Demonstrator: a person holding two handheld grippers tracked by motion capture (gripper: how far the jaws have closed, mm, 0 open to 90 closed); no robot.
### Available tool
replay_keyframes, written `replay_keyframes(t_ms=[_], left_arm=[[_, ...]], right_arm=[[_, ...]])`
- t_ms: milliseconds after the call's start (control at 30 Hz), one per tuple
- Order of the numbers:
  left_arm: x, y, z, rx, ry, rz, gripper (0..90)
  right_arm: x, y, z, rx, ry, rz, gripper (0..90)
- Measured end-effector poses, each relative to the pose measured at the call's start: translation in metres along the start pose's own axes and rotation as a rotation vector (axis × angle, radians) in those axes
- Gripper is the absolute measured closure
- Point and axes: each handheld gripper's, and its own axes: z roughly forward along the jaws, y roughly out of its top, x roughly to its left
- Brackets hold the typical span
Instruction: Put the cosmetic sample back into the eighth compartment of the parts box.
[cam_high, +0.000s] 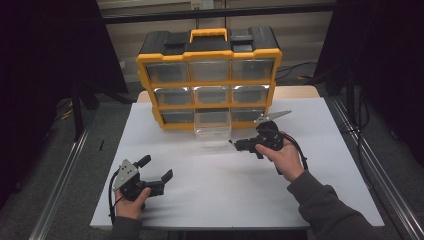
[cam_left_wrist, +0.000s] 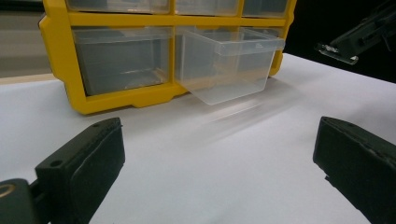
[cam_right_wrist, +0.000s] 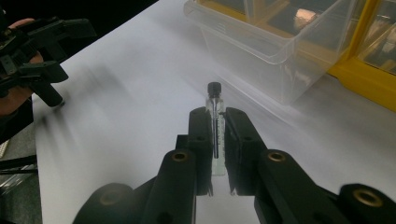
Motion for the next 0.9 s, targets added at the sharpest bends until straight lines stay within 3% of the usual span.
replay_keyframes(t_ms=[900], left_arm=[[0.000, 0.000, -0.001, -0.005, 0.002, -0.008, 2.1]], right_arm=[[-0.002, 0.016, -0.002, 0.010, 0.001, -0.008, 81.5]])
